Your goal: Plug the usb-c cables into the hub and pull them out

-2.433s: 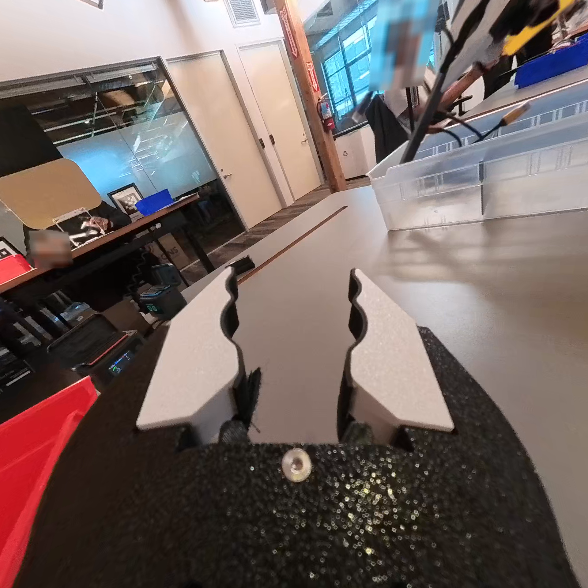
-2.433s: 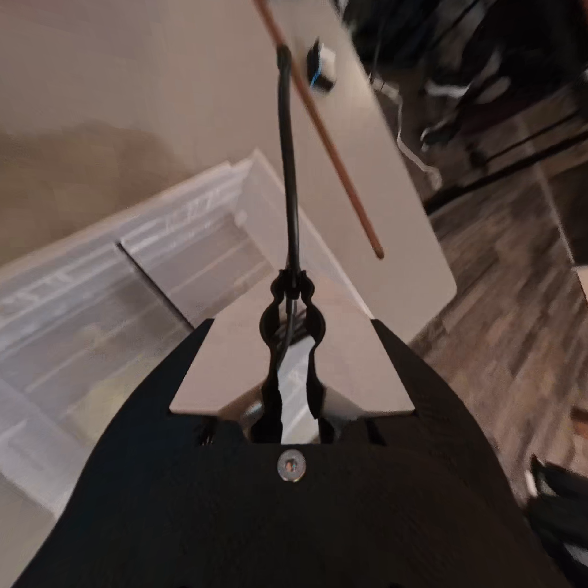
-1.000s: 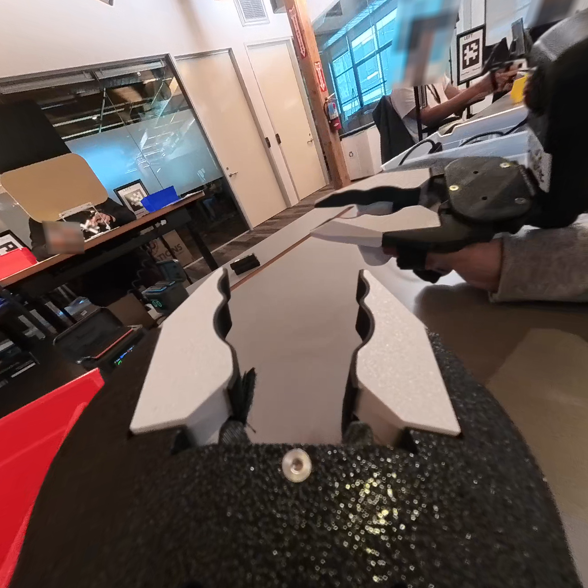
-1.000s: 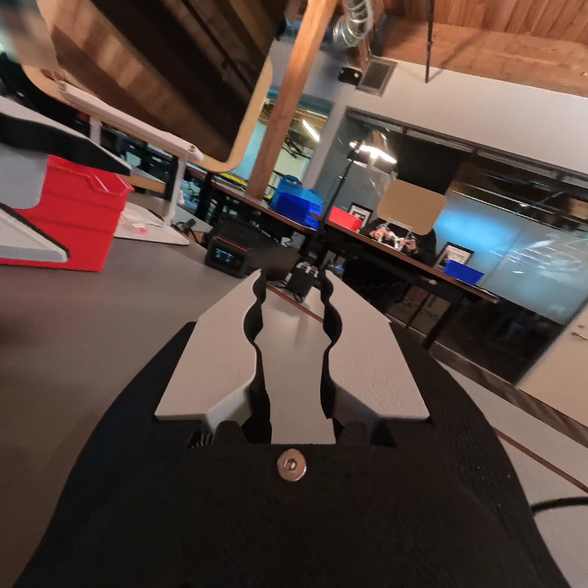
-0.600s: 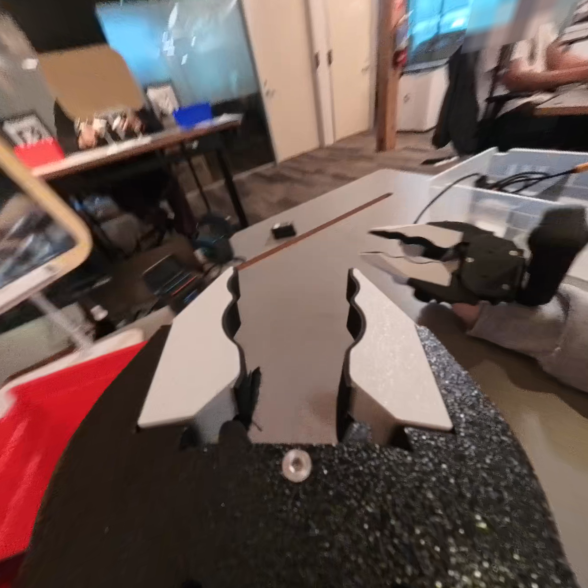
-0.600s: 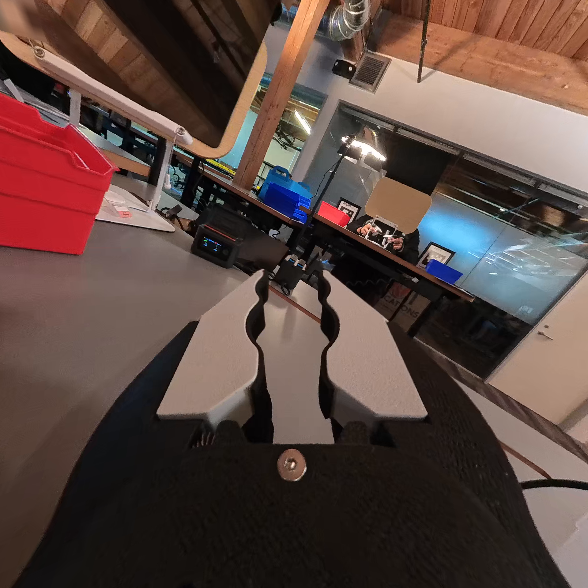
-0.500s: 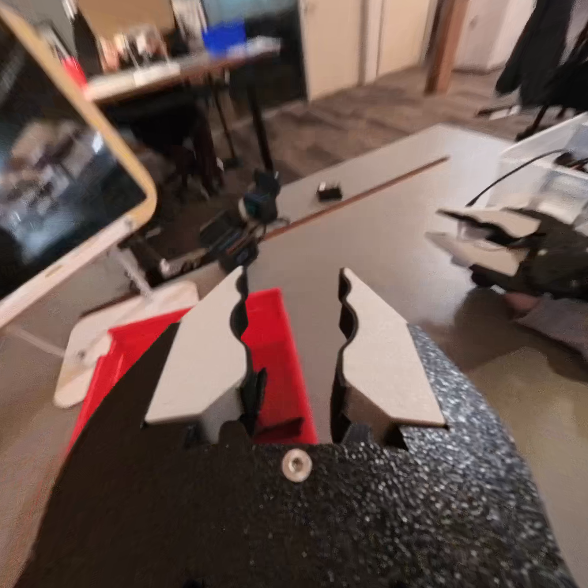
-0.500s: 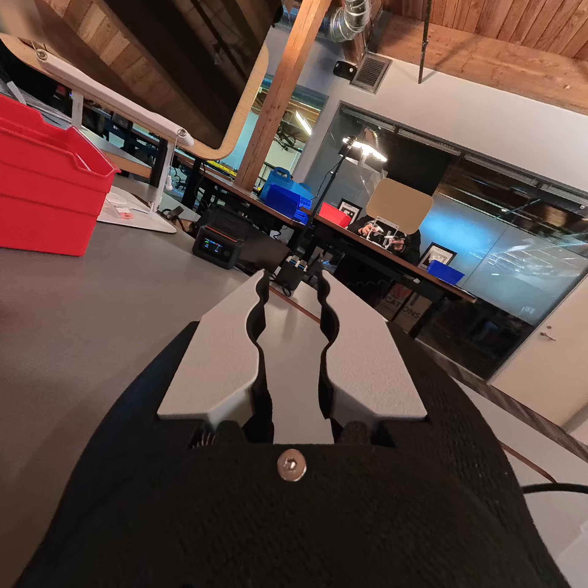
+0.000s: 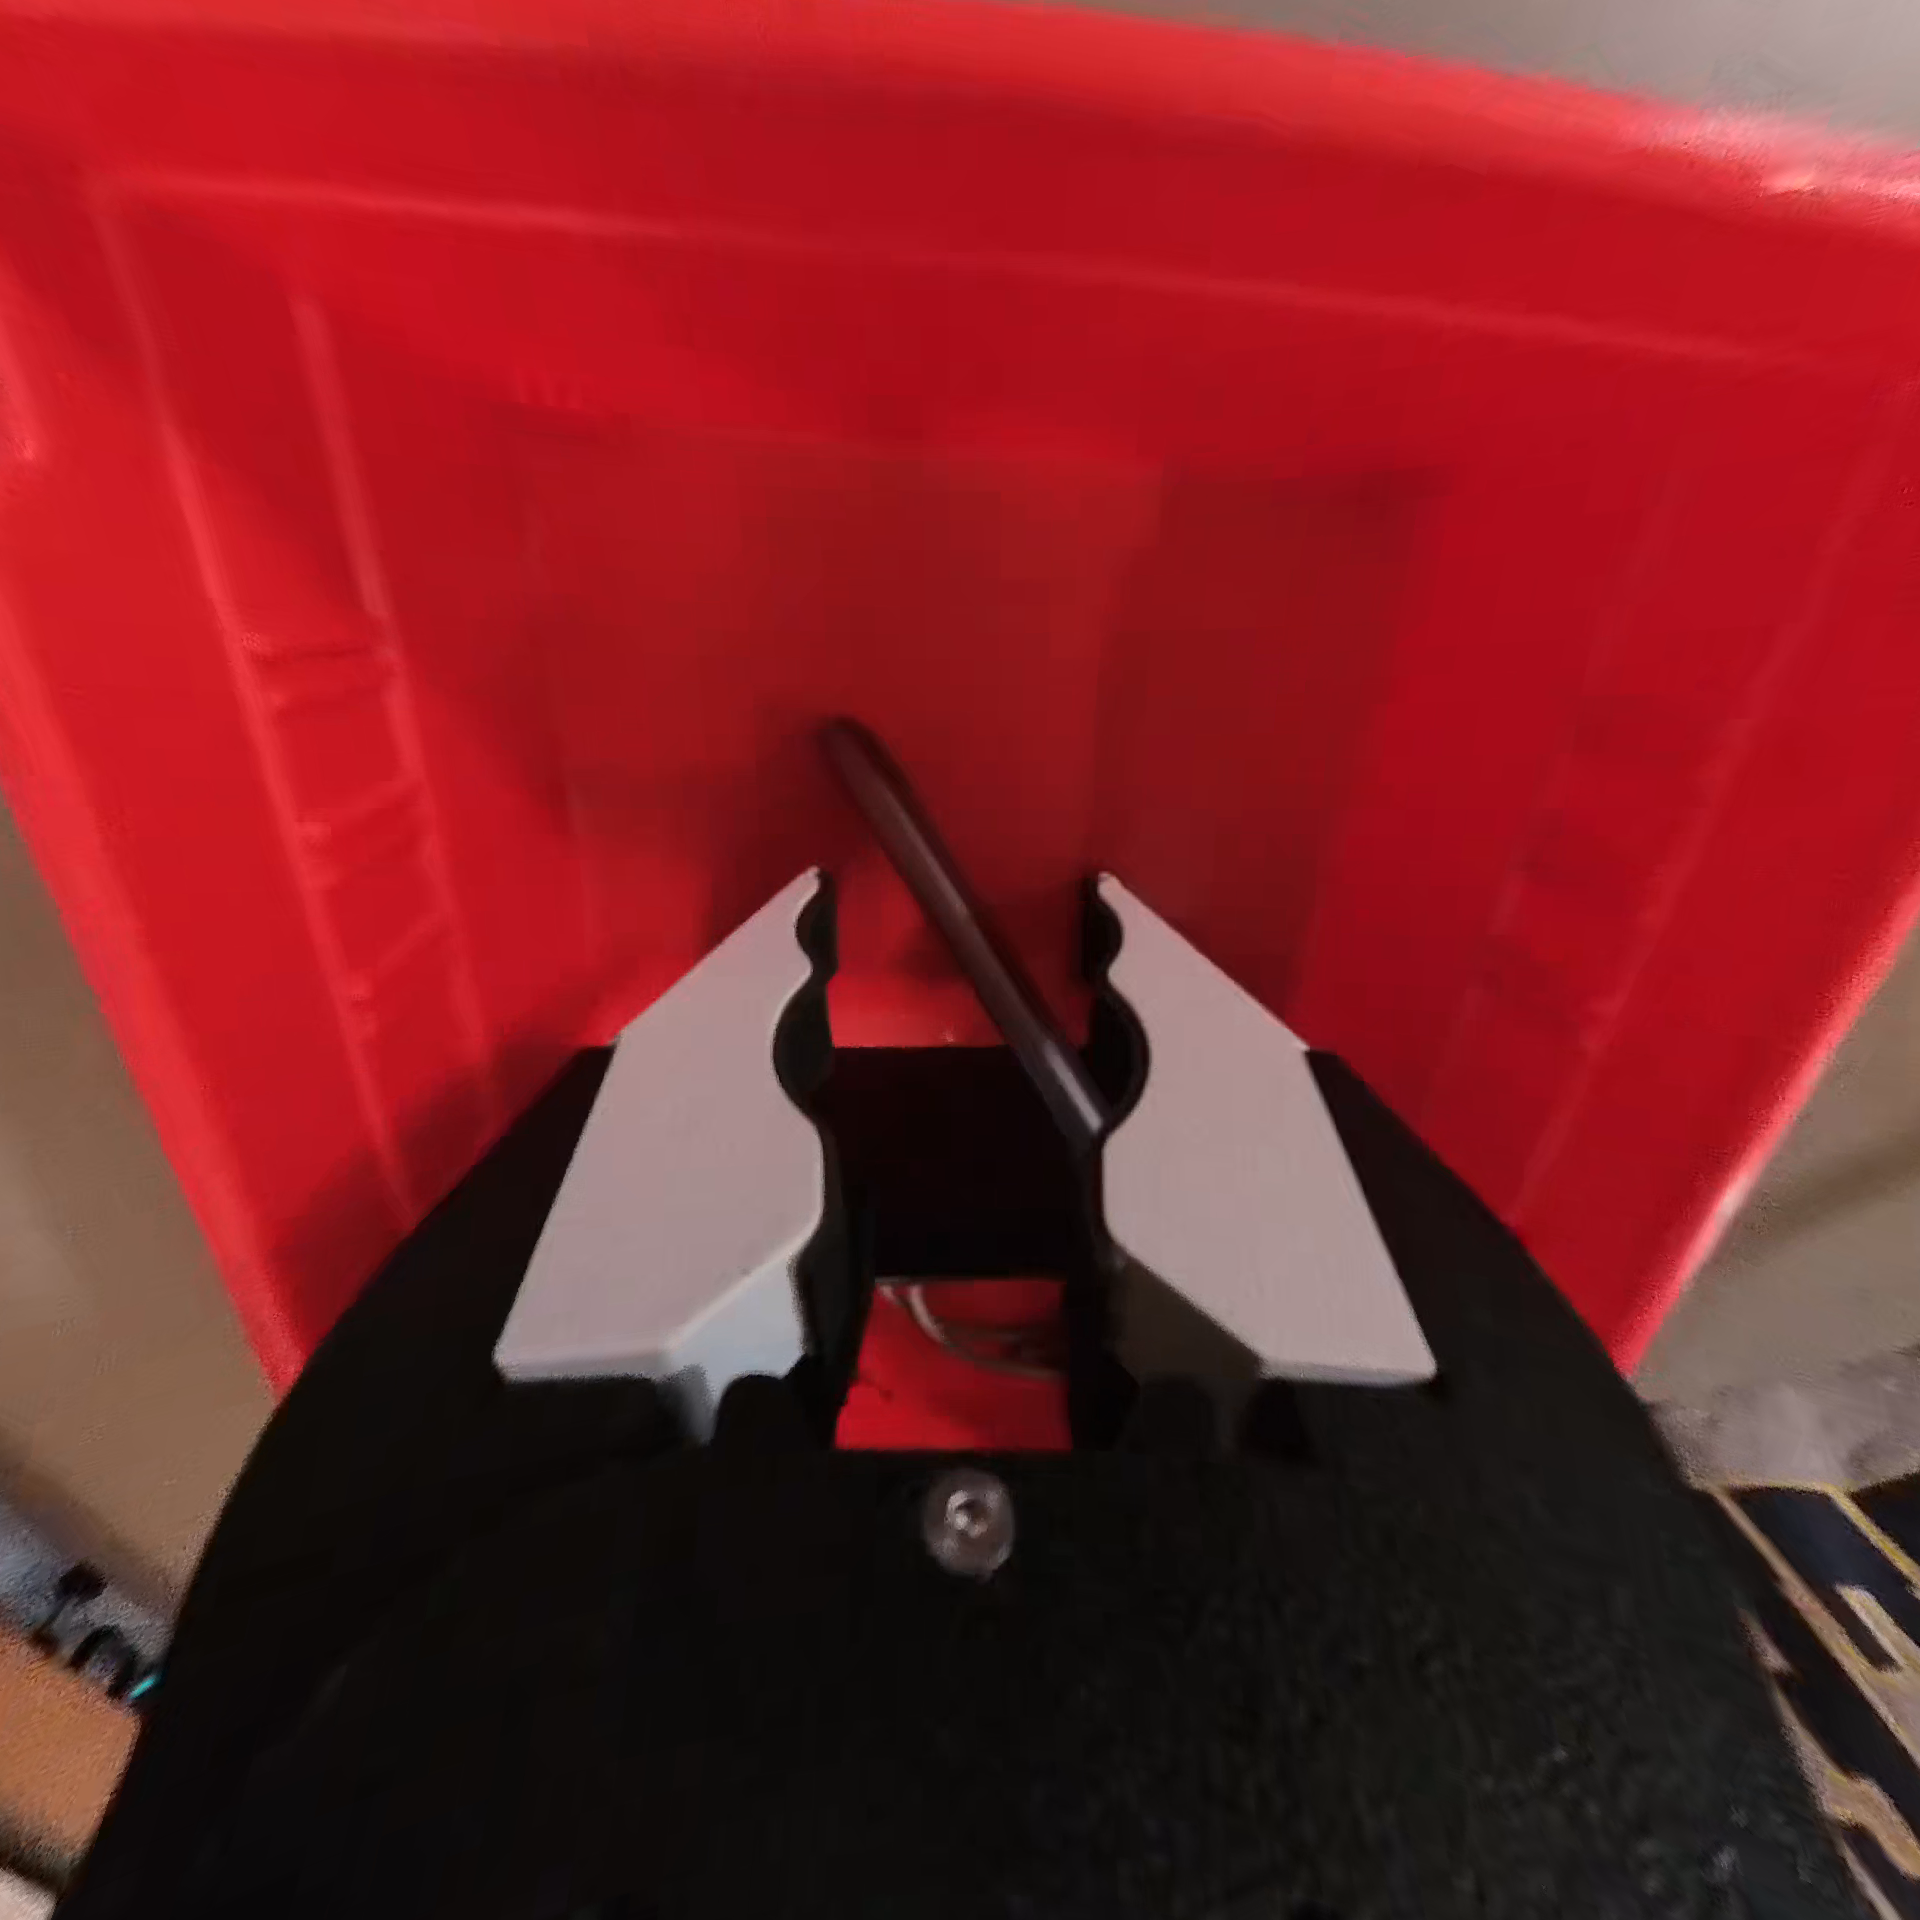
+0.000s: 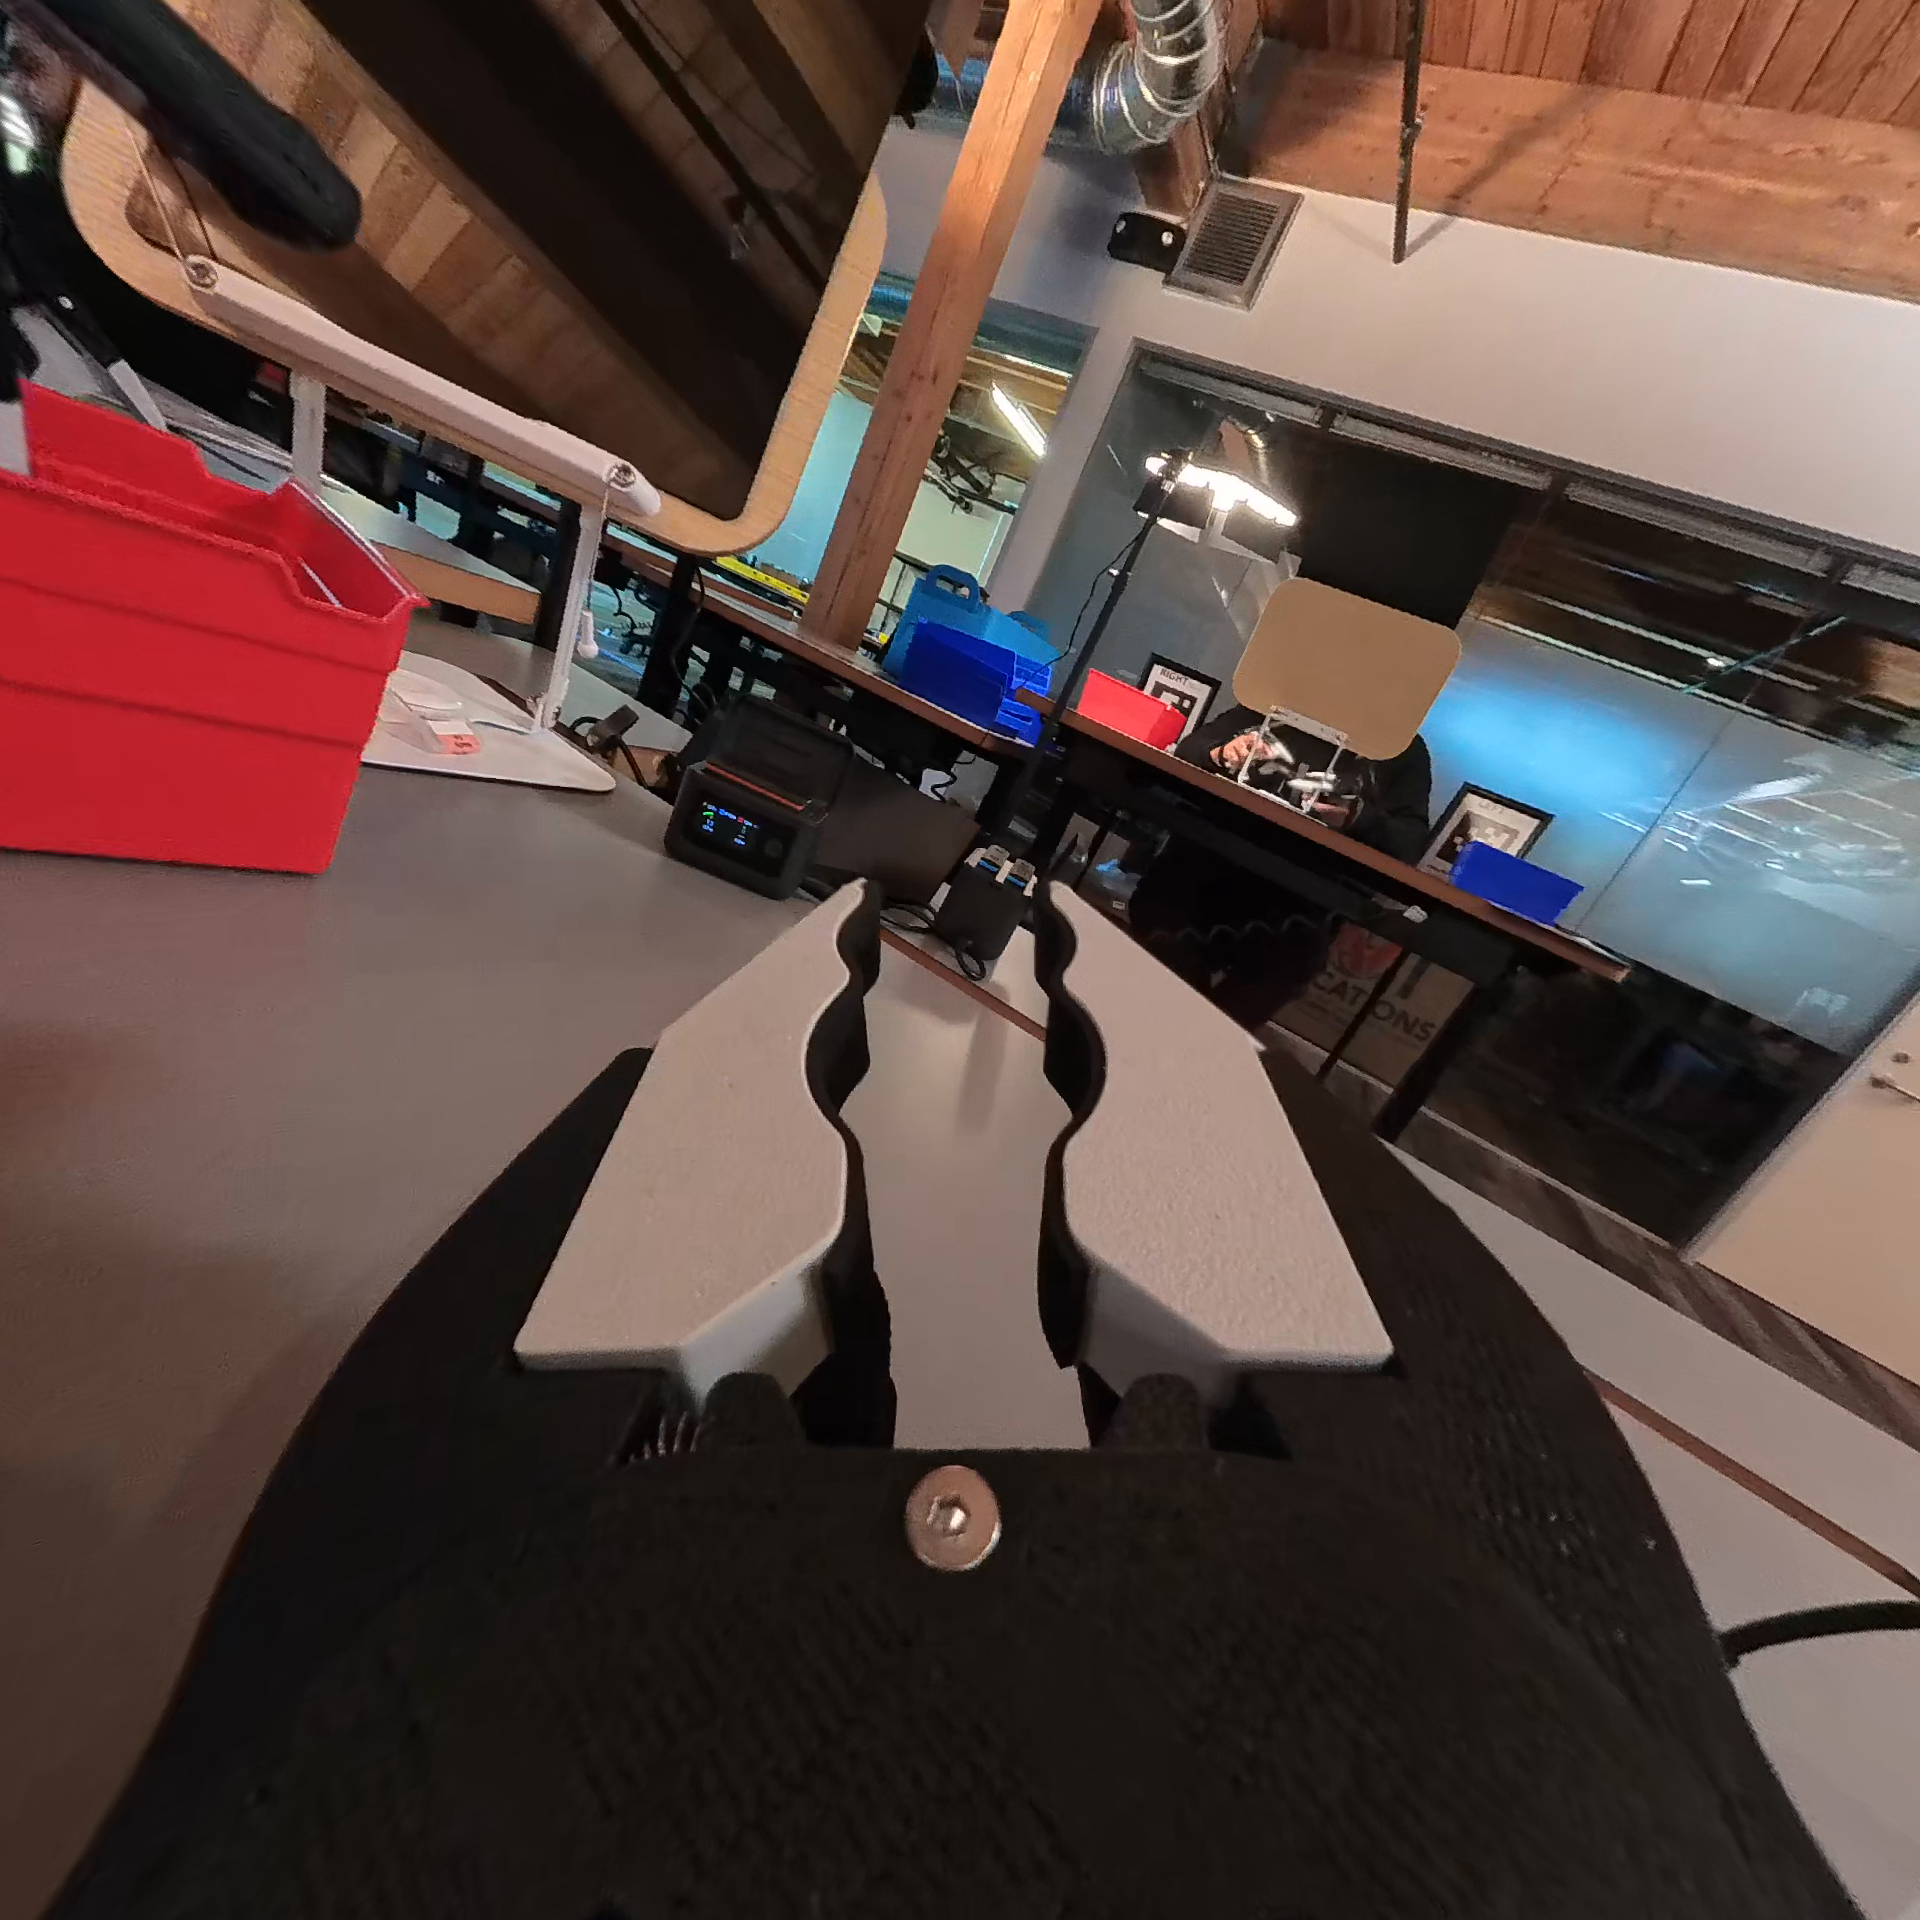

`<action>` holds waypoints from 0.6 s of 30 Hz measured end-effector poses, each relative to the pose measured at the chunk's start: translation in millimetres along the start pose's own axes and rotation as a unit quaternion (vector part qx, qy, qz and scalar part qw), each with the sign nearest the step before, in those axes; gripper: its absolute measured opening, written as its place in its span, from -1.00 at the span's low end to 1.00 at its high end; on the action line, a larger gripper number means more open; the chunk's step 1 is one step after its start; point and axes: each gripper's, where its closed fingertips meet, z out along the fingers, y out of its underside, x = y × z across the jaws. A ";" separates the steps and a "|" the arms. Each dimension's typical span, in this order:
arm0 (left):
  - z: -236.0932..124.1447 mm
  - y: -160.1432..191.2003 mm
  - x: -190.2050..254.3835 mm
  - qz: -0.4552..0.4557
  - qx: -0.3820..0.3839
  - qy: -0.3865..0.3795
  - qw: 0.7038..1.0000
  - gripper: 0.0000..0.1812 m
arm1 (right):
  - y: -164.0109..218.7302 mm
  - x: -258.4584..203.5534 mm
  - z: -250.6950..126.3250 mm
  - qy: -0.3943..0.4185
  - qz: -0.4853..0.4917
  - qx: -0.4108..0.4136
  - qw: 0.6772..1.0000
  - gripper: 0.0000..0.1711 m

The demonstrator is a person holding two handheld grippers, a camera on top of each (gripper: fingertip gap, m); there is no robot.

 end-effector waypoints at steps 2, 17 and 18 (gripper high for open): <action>3.6 1.7 12.6 0.000 -0.019 0.034 0.999 -0.55 | 5.5 4.0 0.6 0.014 -0.002 -0.018 1.000 -0.67; -63.9 4.9 22.8 0.110 -0.022 -0.045 0.993 -0.93 | 14.5 17.3 -1.2 0.059 0.008 -0.048 0.997 -0.72; -76.4 1.2 24.3 0.119 -0.006 -0.056 0.991 -0.93 | 14.8 18.0 -1.3 0.061 0.011 -0.049 0.997 -0.72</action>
